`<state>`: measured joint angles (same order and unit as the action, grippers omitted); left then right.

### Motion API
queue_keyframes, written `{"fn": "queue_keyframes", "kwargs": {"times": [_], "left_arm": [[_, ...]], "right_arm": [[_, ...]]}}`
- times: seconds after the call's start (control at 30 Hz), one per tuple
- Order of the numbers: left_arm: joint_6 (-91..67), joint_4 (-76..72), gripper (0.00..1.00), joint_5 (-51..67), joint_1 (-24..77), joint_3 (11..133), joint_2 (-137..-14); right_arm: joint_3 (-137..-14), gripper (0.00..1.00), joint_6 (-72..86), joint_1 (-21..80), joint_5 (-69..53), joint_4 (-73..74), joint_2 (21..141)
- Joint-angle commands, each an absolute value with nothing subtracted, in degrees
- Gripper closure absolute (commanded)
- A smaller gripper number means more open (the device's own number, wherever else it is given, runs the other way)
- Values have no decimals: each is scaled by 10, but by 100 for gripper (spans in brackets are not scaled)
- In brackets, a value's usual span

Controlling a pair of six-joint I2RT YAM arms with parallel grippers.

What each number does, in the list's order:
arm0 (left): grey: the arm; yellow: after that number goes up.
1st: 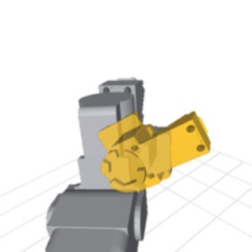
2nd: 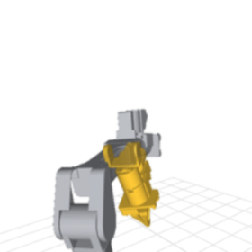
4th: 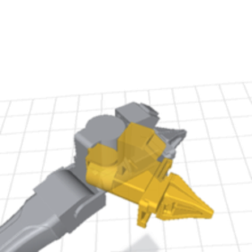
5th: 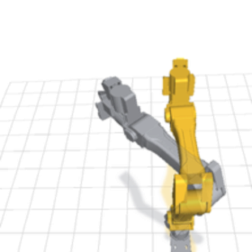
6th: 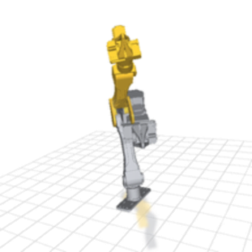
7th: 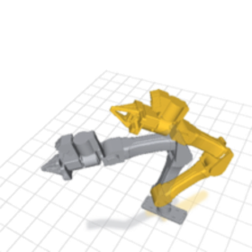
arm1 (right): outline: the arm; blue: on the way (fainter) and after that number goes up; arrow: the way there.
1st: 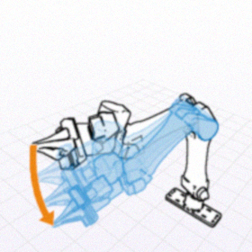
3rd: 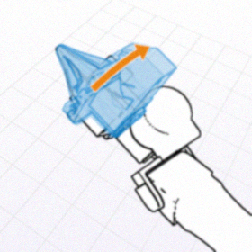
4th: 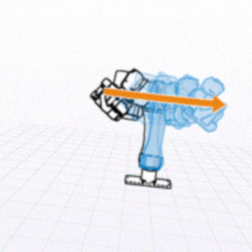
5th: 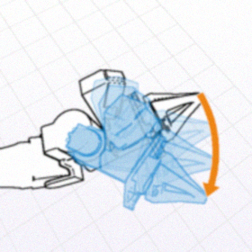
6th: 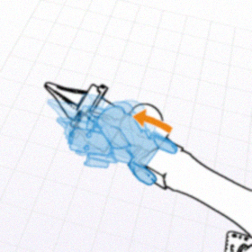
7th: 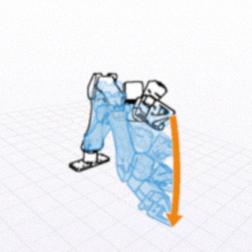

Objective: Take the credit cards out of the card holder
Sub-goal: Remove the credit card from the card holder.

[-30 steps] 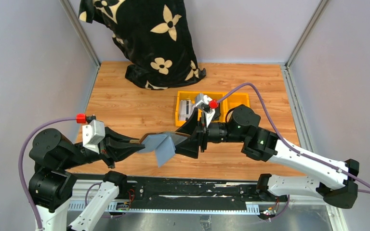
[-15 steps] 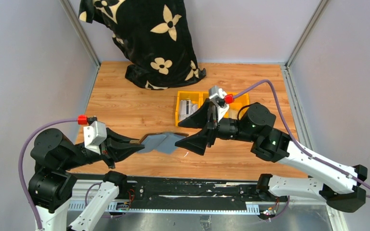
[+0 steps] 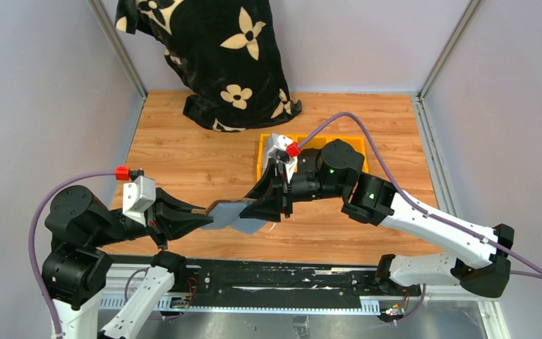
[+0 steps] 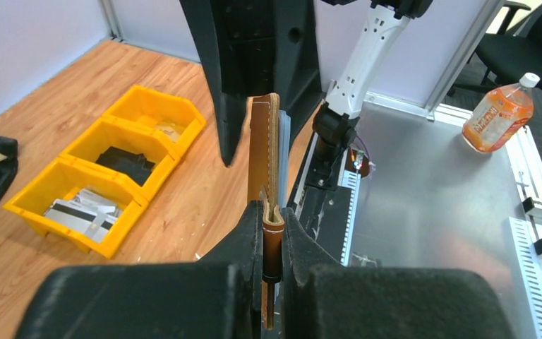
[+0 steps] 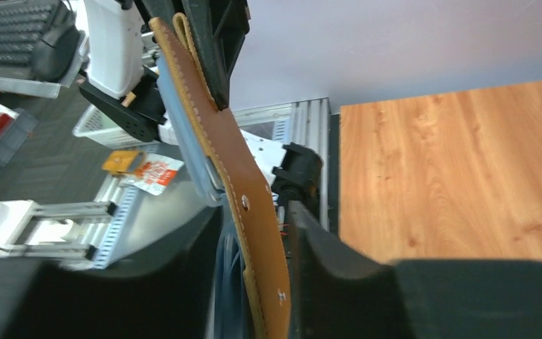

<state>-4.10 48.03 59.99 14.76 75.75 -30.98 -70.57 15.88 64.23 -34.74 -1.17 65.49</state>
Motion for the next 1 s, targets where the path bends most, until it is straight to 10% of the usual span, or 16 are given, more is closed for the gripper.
{"fn": "queue_keyframes", "kwargs": {"times": [0.0,0.17,0.4,0.97], "left_arm": [[-78,435,97,610,149,744,-312],[-100,426,80,625,149,732,-310],[-104,435,59,648,149,741,-314],[-134,391,78,580,149,736,-304]], "right_arm": [[-734,71,184,643,-376,-23,678],[-717,99,204,643,-378,-53,671],[-683,100,203,642,-377,-66,634],[-651,100,193,664,-451,-157,617]]}}
